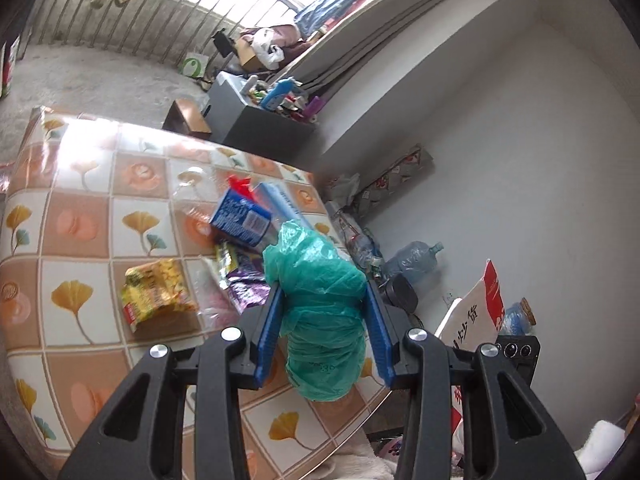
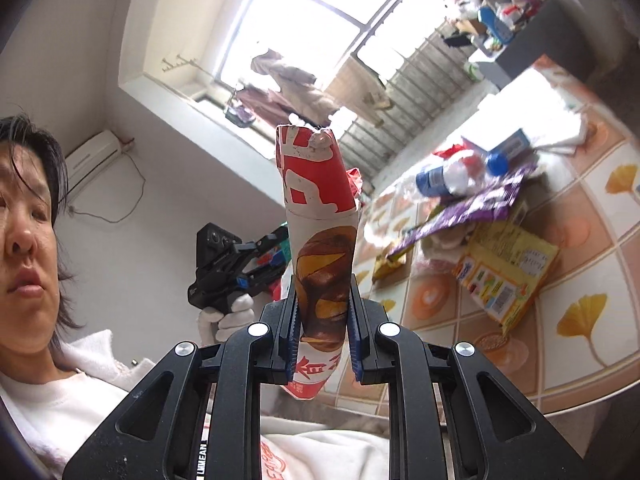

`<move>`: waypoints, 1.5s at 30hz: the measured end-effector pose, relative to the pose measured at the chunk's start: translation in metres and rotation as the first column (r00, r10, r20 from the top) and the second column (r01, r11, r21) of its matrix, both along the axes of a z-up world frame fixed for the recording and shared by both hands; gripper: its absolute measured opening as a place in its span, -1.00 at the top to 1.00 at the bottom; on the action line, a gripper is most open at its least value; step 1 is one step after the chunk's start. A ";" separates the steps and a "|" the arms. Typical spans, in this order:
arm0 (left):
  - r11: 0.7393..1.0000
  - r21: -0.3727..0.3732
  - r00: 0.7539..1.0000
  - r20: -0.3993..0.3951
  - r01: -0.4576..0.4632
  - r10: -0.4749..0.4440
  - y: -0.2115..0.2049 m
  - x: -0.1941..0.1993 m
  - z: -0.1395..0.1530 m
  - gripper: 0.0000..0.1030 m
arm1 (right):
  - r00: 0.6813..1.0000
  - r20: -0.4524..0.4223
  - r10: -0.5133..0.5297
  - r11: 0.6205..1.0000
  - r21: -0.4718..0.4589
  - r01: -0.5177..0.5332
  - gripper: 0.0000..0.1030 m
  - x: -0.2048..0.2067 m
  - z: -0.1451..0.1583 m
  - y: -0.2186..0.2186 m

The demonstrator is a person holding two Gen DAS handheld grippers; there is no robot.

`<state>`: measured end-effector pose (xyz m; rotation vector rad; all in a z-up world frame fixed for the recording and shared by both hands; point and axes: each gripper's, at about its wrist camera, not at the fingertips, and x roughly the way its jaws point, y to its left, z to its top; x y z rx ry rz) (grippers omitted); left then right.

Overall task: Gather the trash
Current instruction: 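Carry both items over the blue wastebasket and open both tools to drop them, then withdraw both open tools from the wastebasket back toward the table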

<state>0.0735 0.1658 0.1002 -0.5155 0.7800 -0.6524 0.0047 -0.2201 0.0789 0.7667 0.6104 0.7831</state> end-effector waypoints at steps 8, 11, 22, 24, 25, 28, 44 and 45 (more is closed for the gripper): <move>0.946 0.136 0.949 0.076 0.295 -0.307 -0.183 0.066 0.058 0.24 | 0.814 0.034 -0.579 0.797 -0.189 0.574 0.62 -0.019 0.021 -0.117; 0.892 0.201 0.909 0.021 0.405 -0.417 -0.266 0.098 0.054 0.22 | 0.653 0.027 -0.756 0.612 -0.324 0.722 0.62 -0.020 0.013 -0.155; 0.641 0.405 0.748 -0.205 0.652 -0.631 -0.572 0.127 -0.064 0.21 | 0.286 -0.138 -0.948 0.314 -0.535 0.784 0.60 0.015 -0.110 -0.283; 0.611 0.425 0.731 -0.219 0.668 -0.646 -0.612 0.126 -0.092 0.21 | 0.243 -0.162 -0.957 0.292 -0.559 0.777 0.60 0.022 -0.136 -0.303; 0.600 0.431 0.725 -0.230 0.674 -0.650 -0.630 0.125 -0.106 0.21 | 0.224 -0.172 -0.959 0.282 -0.568 0.773 0.60 0.026 -0.148 -0.313; 0.570 0.445 0.709 -0.265 0.691 -0.653 -0.674 0.125 -0.150 0.19 | 0.180 -0.203 -0.963 0.266 -0.582 0.768 0.56 0.030 -0.181 -0.342; 0.630 0.428 0.752 -0.227 0.648 -0.619 -0.685 0.139 -0.181 -0.48 | 0.084 -0.230 -0.970 0.210 -0.604 0.769 -0.04 0.014 -0.223 -0.367; 0.634 0.425 0.751 -0.205 0.646 -0.628 -0.679 0.139 -0.170 -0.49 | 0.083 -0.210 -0.974 0.195 -0.599 0.776 -0.06 0.011 -0.214 -0.364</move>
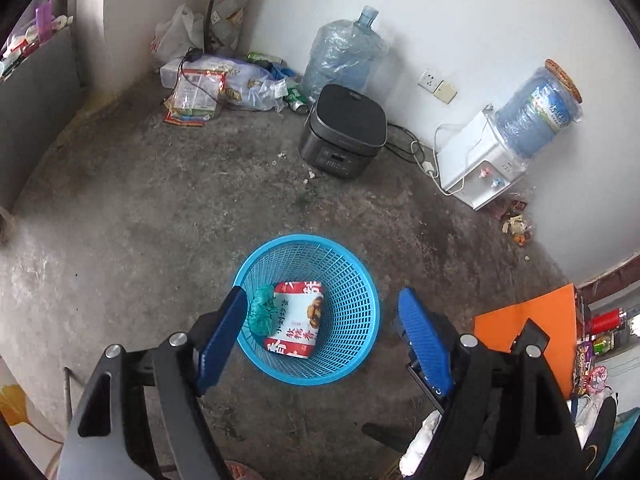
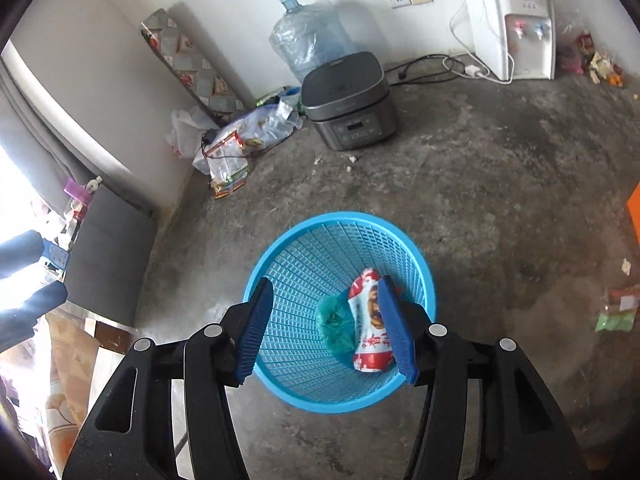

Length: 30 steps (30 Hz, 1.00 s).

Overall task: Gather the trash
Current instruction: 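Withdraw both open tools from the wastebasket back toward the table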

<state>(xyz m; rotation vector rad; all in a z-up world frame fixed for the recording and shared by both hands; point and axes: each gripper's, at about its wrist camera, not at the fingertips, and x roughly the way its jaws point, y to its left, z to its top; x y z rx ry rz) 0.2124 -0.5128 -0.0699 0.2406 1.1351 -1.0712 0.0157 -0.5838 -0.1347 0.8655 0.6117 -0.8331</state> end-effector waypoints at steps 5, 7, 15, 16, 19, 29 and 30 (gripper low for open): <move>0.993 -0.115 0.996 0.078 0.040 -0.031 0.049 -0.004 0.067 -0.60 | 0.998 0.066 0.004 0.988 -0.151 0.006 -0.29 -0.010 0.060 0.030; 0.985 -0.164 0.992 0.115 0.062 -0.043 0.076 -0.008 0.097 -0.64 | 0.996 0.084 0.026 0.974 -0.226 -0.006 -0.38 -0.011 0.085 0.049; 0.951 -0.303 0.966 0.258 0.058 0.023 0.222 -0.031 0.191 -0.89 | 0.978 0.106 0.182 0.842 -0.530 -0.099 -0.84 -0.015 0.178 0.146; 0.946 -0.322 0.961 0.272 0.038 0.054 0.244 -0.033 0.200 -0.89 | 0.972 0.100 0.213 0.824 -0.553 -0.124 -0.84 -0.014 0.187 0.158; 0.931 -0.364 0.947 0.287 -0.035 0.148 0.306 -0.038 0.217 -0.89 | 0.945 0.084 0.315 0.779 -0.591 -0.207 -0.84 -0.007 0.202 0.185; 0.799 -0.452 0.807 0.242 -0.397 0.538 0.520 -0.056 0.224 -0.89 | 0.793 0.101 0.601 0.685 -0.576 -0.446 -0.84 0.013 0.221 0.260; 0.786 -0.451 0.788 0.246 -0.423 0.565 0.538 -0.060 0.220 -0.89 | 0.767 0.101 0.633 0.672 -0.565 -0.480 -0.84 0.017 0.222 0.268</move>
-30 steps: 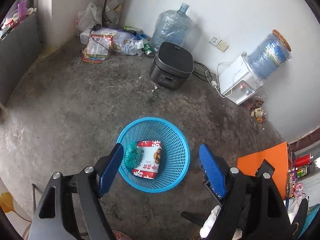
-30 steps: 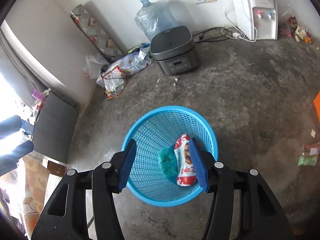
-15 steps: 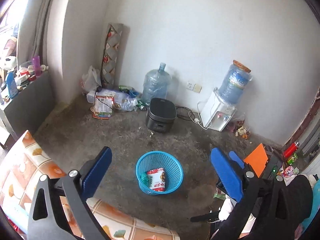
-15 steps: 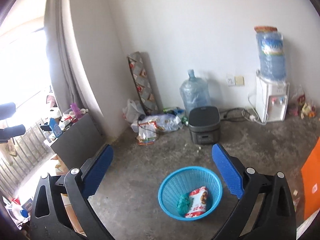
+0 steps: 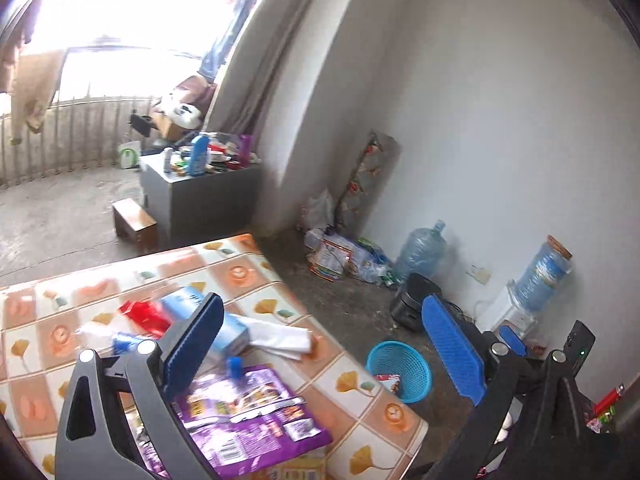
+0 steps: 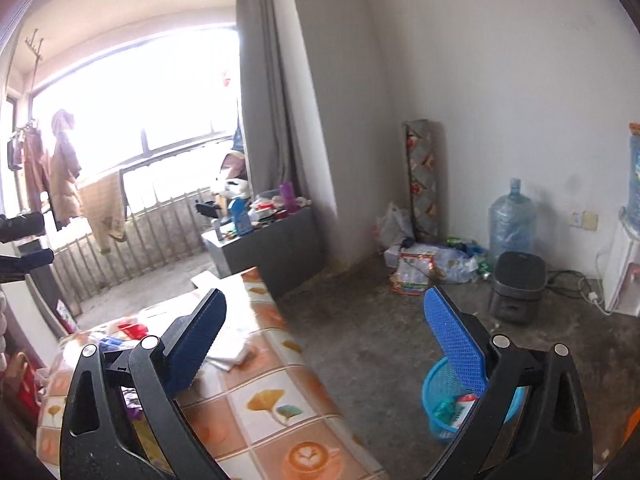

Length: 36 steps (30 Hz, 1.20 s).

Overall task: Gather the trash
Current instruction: 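Withdraw both open tools from the wastebasket back toward the table, then grasp the yellow snack bag with the left tool while the right tool grasps the yellow naak pack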

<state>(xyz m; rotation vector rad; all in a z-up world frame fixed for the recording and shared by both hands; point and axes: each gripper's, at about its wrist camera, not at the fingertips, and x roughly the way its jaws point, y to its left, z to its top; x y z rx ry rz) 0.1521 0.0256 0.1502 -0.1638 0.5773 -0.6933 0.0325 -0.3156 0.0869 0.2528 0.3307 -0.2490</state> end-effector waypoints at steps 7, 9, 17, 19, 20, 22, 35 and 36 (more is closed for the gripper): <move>0.990 0.039 0.990 -0.022 -0.135 0.136 0.083 -0.035 -0.043 -0.89 | 0.968 -0.087 0.237 0.969 0.097 -0.229 -0.84 0.030 -0.011 0.038; 0.989 0.040 0.988 -0.058 -0.139 0.142 0.097 -0.042 -0.061 -0.89 | 0.955 -0.104 0.278 0.956 0.128 -0.264 -0.83 0.035 -0.013 0.052; 0.971 0.062 0.961 -0.139 -0.231 0.238 0.141 -0.055 -0.116 -0.89 | 0.890 -0.200 0.410 0.912 0.127 -0.391 -0.82 0.028 -0.033 0.102; 0.968 0.081 0.958 -0.144 -0.239 0.249 0.150 -0.055 -0.125 -0.89 | 0.852 -0.241 0.465 0.885 0.108 -0.452 -0.82 0.025 -0.042 0.114; 0.966 0.093 0.957 -0.144 -0.240 0.252 0.154 -0.055 -0.129 -0.89 | 0.830 -0.267 0.490 0.870 0.096 -0.483 -0.82 0.025 -0.047 0.121; 0.962 0.120 0.954 -0.144 -0.247 0.263 0.161 -0.053 -0.138 -0.83 | 0.789 -0.315 0.527 0.843 0.073 -0.534 -0.83 0.023 -0.057 0.136; 0.945 0.174 0.890 -0.323 -0.278 0.321 0.190 0.047 -0.196 -0.10 | 0.663 -0.424 0.617 0.756 0.085 -0.649 -0.84 0.058 -0.096 0.163; 0.946 0.175 0.886 -0.337 -0.274 0.319 0.191 0.053 -0.202 -0.06 | 0.659 -0.416 0.626 0.750 0.089 -0.656 -0.84 0.062 -0.097 0.162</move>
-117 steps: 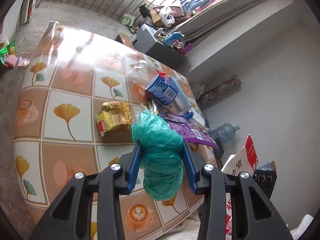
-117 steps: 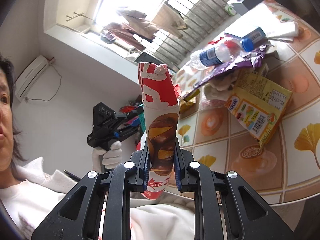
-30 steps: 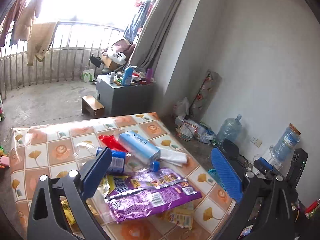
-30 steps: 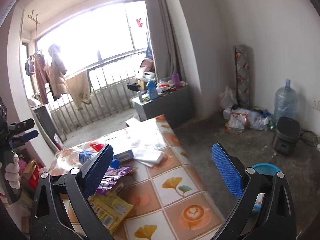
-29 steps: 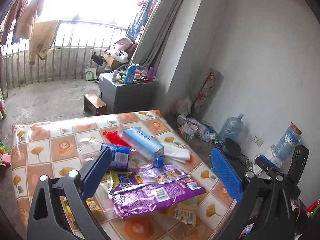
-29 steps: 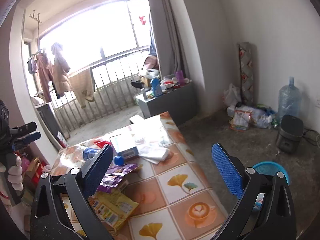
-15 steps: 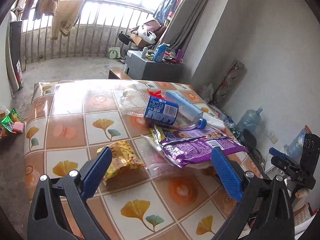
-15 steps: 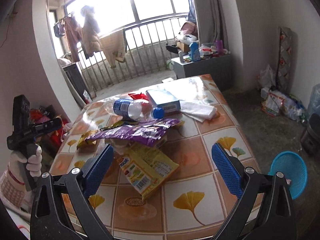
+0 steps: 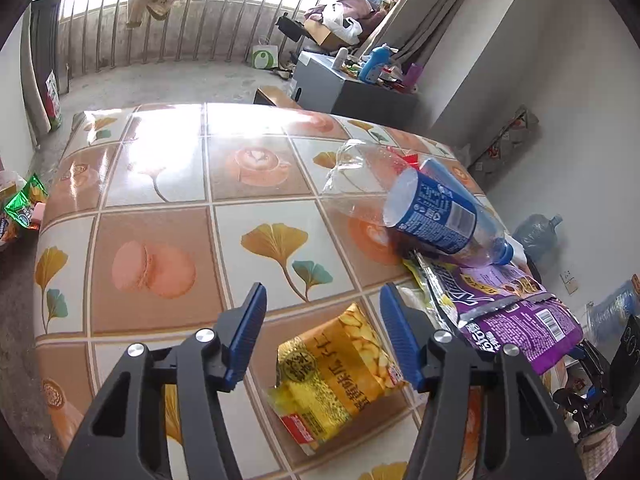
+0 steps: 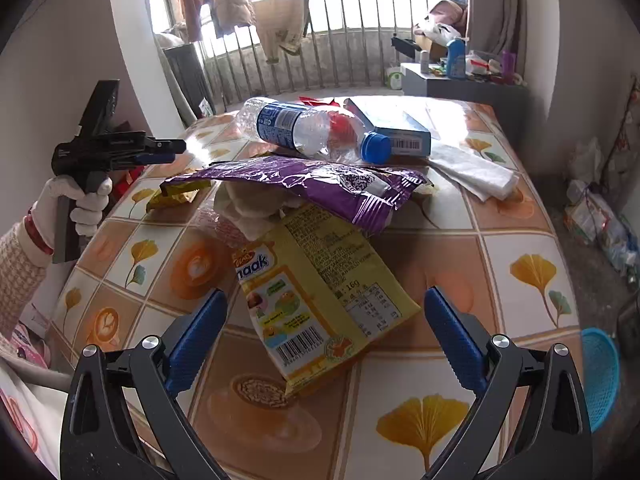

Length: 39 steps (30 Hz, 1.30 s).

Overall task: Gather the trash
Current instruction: 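Grasp the yellow snack bag with the left tool while the right tool grasps the yellow naak pack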

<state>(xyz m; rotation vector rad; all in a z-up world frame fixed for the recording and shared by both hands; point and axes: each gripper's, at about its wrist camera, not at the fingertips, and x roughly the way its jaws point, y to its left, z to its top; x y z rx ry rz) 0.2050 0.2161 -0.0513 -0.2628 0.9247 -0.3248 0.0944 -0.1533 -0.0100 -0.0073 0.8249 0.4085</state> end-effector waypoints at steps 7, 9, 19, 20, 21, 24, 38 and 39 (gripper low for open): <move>0.999 -0.033 0.997 -0.075 0.032 -0.034 0.000 0.008 -0.023 0.30 | 0.996 -0.068 0.053 0.995 0.087 -0.047 -0.84 0.021 -0.015 -0.004; 0.998 -0.049 0.994 -0.096 0.048 -0.053 -0.002 0.002 -0.022 0.35 | 0.993 -0.092 0.072 0.993 0.100 -0.063 -0.84 0.019 -0.017 -0.003; 0.978 -0.122 0.971 -0.151 0.168 -0.186 -0.031 -0.055 -0.022 0.37 | 0.978 -0.160 0.138 0.987 0.107 -0.122 -0.80 -0.006 -0.021 0.007; 0.974 -0.136 0.968 -0.151 0.179 -0.199 -0.034 -0.060 -0.022 0.37 | 0.976 -0.164 0.145 0.985 0.112 -0.128 -0.80 -0.010 -0.021 0.008; 0.971 -0.148 0.966 -0.150 0.187 -0.209 -0.037 -0.065 -0.022 0.37 | 0.974 -0.168 0.150 0.985 0.113 -0.132 -0.80 -0.014 -0.020 0.010; 0.970 -0.158 0.971 -0.127 0.183 -0.204 -0.039 -0.079 -0.014 0.31 | 0.973 -0.177 0.150 0.982 0.139 -0.126 -0.80 -0.021 -0.018 0.009; 0.984 0.001 0.973 -0.151 0.178 -0.176 -0.057 -0.111 -0.001 -0.60 | 0.979 -0.202 -0.027 0.964 0.254 0.079 -0.74 -0.005 -0.019 -0.012; 0.984 0.023 0.973 -0.152 0.179 -0.173 -0.060 -0.112 -0.003 -0.60 | 0.979 -0.201 -0.032 0.967 0.242 0.081 -0.73 -0.005 -0.019 -0.009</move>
